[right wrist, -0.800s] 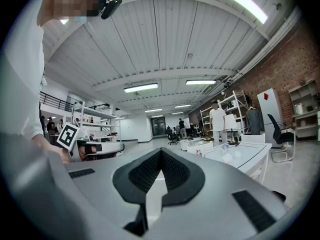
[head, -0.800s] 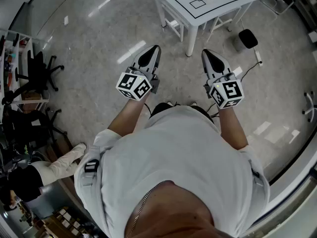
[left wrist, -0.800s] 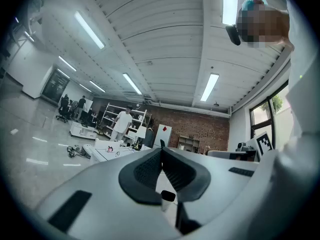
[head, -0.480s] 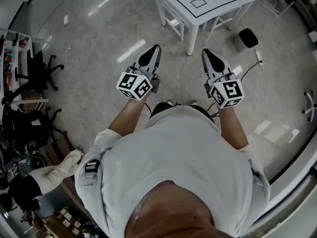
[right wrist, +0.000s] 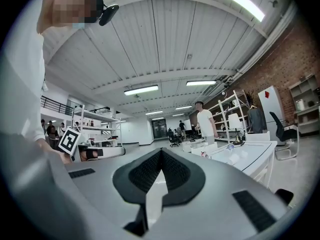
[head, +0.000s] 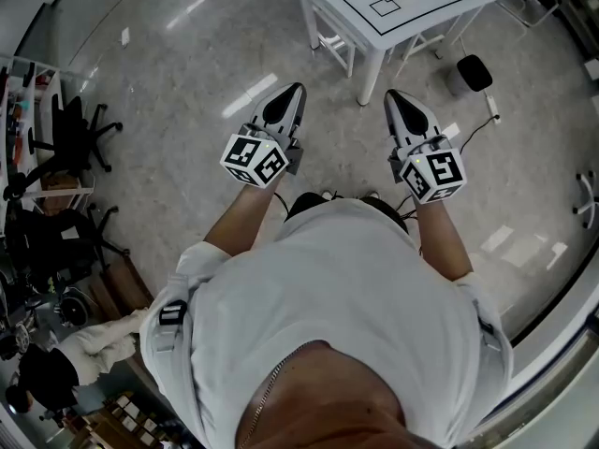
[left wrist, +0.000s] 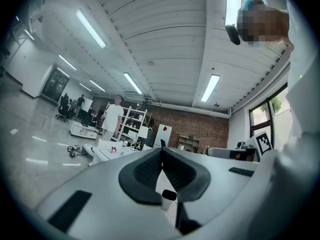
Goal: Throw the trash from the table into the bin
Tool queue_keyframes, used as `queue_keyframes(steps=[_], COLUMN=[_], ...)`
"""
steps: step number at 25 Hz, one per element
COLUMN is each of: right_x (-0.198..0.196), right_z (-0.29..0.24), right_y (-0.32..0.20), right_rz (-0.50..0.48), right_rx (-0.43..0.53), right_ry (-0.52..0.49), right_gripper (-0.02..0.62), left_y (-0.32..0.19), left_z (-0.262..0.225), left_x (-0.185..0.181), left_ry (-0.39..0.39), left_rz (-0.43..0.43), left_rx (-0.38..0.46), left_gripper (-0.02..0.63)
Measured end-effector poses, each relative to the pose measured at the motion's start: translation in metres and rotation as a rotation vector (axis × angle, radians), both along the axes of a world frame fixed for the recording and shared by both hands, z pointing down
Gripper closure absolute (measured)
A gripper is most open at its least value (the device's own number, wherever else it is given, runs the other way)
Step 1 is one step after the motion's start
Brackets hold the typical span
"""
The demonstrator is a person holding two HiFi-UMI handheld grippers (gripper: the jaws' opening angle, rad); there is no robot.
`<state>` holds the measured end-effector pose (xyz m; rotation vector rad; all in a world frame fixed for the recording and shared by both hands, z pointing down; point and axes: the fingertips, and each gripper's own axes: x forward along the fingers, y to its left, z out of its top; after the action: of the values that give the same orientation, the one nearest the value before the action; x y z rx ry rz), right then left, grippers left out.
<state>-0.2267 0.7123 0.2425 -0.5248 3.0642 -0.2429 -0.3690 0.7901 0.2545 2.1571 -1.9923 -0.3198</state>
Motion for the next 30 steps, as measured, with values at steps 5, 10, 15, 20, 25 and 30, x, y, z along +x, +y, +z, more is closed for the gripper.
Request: queue_keyframes(steps=[5, 10, 15, 20, 25, 30], right_x=[-0.025, -0.042, -0.061, -0.081, -0.094, -0.103], right_z=[0.003, 0.011, 0.016, 0.021, 0.022, 0.025], right_y=[0.001, -0.016, -0.056, -0.124, -0.197, -0.251], right_rz=[0.015, 0.025, 0.014, -0.004, -0.029, -0.06], right_rx=[0.011, -0.003, -0.006, -0.025, -0.041, -0.049], right_ry=[0.009, 0.019, 0.017, 0.009, 0.008, 0.006], right_gripper=[0.603, 0.603, 0.603, 0.603, 0.603, 0.603], left_y=[0.001, -0.015, -0.055, -0.121, -0.193, -0.246], left_z=[0.004, 0.013, 0.015, 0.017, 0.015, 0.016], left_x=[-0.027, -0.048, -0.071, -0.09, -0.101, -0.107], left_ry=[-0.006, 0.004, -0.005, -0.011, -0.018, -0.024], left_rz=[0.011, 0.004, -0.018, -0.048, -0.076, -0.101], left_rx=[-0.002, -0.014, -0.015, -0.027, -0.04, -0.053], left_gripper=[0.595, 0.595, 0.595, 0.595, 0.595, 0.595])
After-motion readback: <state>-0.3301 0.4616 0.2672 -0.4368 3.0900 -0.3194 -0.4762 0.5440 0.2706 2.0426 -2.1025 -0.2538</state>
